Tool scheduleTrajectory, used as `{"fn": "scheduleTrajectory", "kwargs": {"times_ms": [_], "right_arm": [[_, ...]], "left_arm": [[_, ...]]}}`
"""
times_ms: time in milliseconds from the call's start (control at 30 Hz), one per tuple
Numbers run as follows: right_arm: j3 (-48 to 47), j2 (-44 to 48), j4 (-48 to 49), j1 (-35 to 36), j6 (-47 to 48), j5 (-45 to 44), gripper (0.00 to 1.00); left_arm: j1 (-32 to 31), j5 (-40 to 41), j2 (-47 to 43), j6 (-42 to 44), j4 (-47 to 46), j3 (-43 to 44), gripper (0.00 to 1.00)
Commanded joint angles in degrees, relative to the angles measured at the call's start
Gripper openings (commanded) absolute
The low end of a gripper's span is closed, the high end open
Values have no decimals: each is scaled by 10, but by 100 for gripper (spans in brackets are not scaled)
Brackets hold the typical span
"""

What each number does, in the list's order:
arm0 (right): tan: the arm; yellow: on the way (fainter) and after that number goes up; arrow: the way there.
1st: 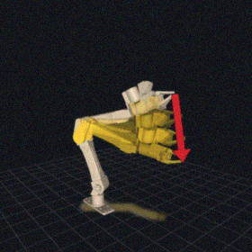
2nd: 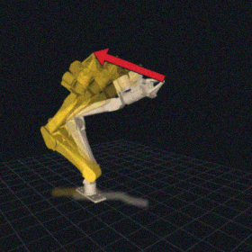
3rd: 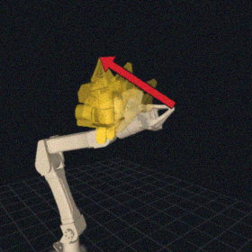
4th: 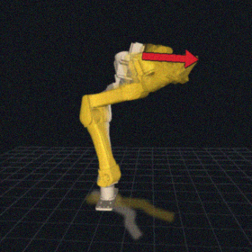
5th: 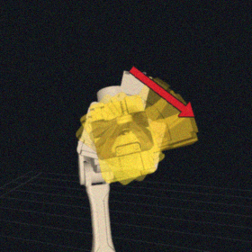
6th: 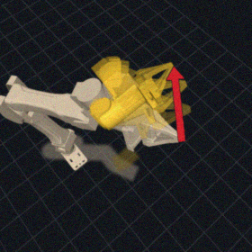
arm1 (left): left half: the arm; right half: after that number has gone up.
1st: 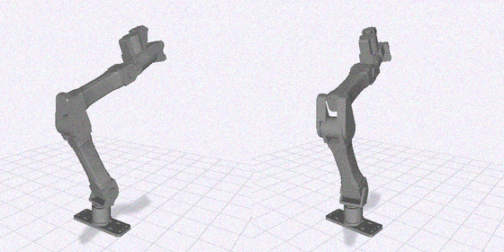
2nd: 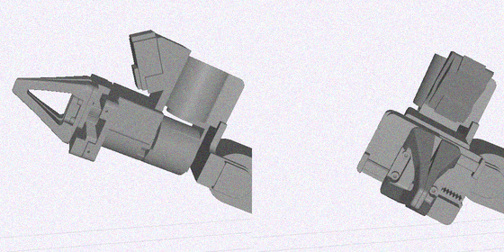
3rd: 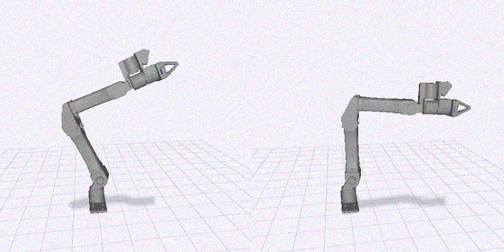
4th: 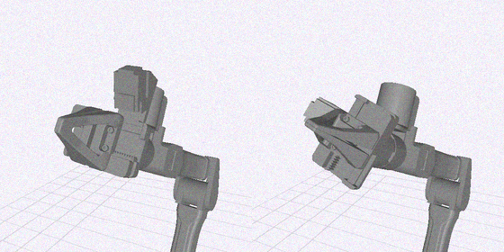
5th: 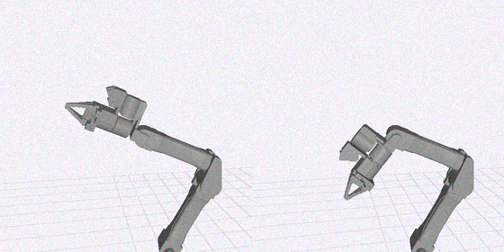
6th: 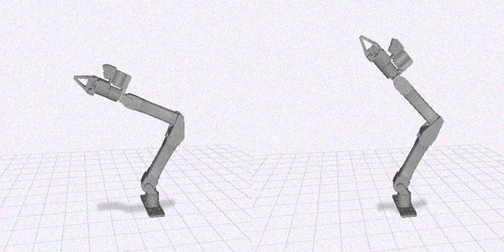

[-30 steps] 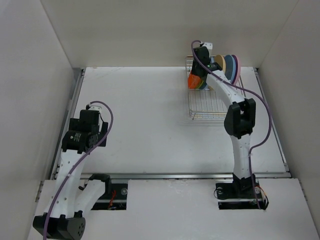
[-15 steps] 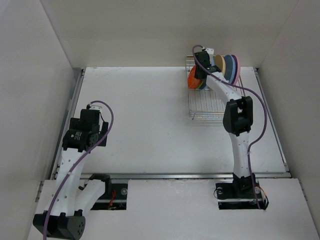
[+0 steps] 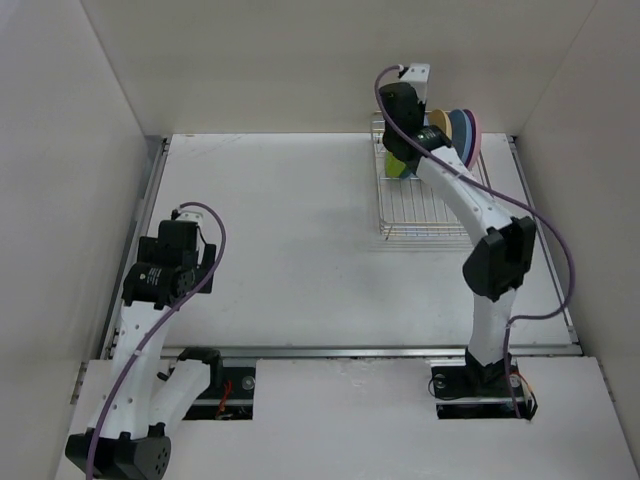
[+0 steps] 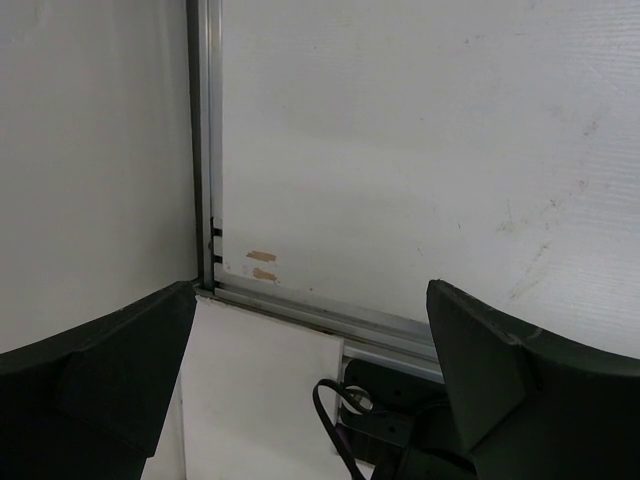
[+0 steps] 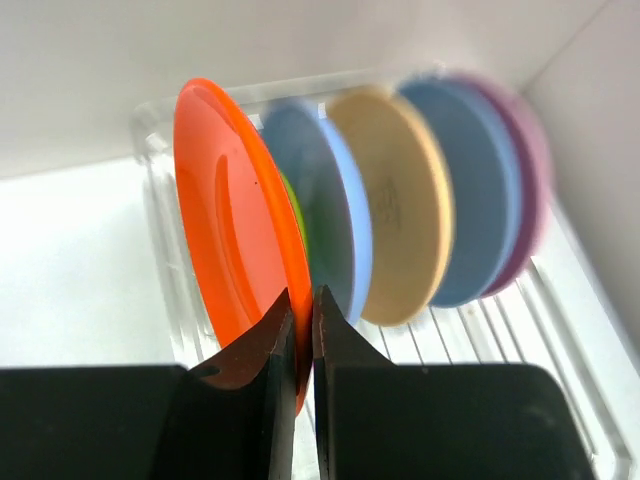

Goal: Unload the plates from the dish rack

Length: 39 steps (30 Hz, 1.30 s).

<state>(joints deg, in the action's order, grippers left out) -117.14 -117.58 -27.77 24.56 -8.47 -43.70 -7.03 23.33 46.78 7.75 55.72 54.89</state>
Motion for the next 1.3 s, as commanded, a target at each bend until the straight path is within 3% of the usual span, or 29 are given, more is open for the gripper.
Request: {"fn": "scheduleTrajectory", "kwargs": {"times_ms": [0, 133, 167, 233, 267, 367, 400, 533, 700, 833, 900, 933, 967, 1067, 1167, 1267], "right_arm": [[6, 122, 68, 48, 19, -71, 0], [97, 179, 97, 93, 9, 44, 0], [125, 179, 97, 98, 2, 154, 0], [145, 158, 97, 98, -20, 285, 0], [151, 142, 97, 98, -27, 408, 0], [146, 61, 97, 98, -65, 562, 0], [140, 40, 106, 98, -75, 651, 0], [126, -71, 157, 98, -140, 793, 0], [126, -120, 191, 98, -183, 820, 0], [145, -142, 199, 98, -190, 826, 2], [145, -156, 192, 98, -196, 820, 14], [145, -156, 184, 98, -196, 820, 35], [145, -156, 184, 98, -196, 811, 48], [150, -129, 142, 98, -188, 767, 75], [150, -64, 78, 98, -157, 656, 86], [139, 20, 17, 98, -145, 478, 90]], "left_arm": [[3, 6, -11, 1, -4, 18, 100], [3, 17, -11, 6, -10, 18, 100], [3, 17, -4, 12, -15, 23, 100], [3, 17, 2, 17, -21, 32, 100], [3, 17, 13, 25, -29, 48, 100], [3, -7, 32, 32, -34, 92, 100], [3, -20, 45, 32, -34, 104, 100], [3, -113, 71, 24, -54, 145, 100], [3, -242, 104, 13, -81, 164, 100], [3, -274, 131, 1, -94, 164, 100], [3, -280, 142, -4, -94, 164, 100], [3, -286, 152, -5, -94, 164, 100], [3, -291, 159, -10, -94, 170, 100], [3, -291, 159, -10, -89, 170, 100], [3, -291, 159, -10, -83, 170, 100], [3, -275, 153, -10, -83, 175, 100]]}}
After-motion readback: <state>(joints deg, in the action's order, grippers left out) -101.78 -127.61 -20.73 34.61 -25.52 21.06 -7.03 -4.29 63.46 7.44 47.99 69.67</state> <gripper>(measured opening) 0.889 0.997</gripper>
